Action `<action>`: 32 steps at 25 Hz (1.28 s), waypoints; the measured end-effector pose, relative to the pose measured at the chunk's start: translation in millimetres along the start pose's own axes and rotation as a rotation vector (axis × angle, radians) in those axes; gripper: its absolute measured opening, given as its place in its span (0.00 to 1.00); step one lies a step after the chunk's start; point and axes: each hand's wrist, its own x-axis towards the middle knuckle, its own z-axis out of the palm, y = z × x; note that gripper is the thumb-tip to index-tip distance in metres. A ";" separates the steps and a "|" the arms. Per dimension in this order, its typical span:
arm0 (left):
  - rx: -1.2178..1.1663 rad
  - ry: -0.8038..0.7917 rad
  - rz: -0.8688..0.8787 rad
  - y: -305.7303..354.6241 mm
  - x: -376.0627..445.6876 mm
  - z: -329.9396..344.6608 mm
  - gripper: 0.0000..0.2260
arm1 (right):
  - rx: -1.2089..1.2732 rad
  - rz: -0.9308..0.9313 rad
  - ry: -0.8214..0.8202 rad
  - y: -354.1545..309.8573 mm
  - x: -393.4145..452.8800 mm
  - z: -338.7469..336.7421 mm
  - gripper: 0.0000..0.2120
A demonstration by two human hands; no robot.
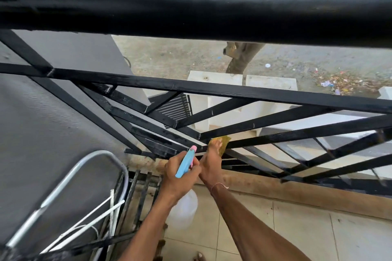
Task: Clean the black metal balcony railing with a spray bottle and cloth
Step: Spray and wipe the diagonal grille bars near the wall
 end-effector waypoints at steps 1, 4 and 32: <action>-0.005 0.002 0.000 -2.4 2.0 -4.6 0.06 | 0.166 0.024 0.043 -1.5 -3.1 -1.1 0.35; -0.037 0.017 0.000 -0.3 2.8 -10.7 0.08 | 0.515 0.051 0.045 -26.0 -23.9 -17.3 0.12; -0.048 -0.253 0.111 85.2 -22.9 48.2 0.06 | 0.448 0.133 0.238 -25.2 -156.4 -179.6 0.17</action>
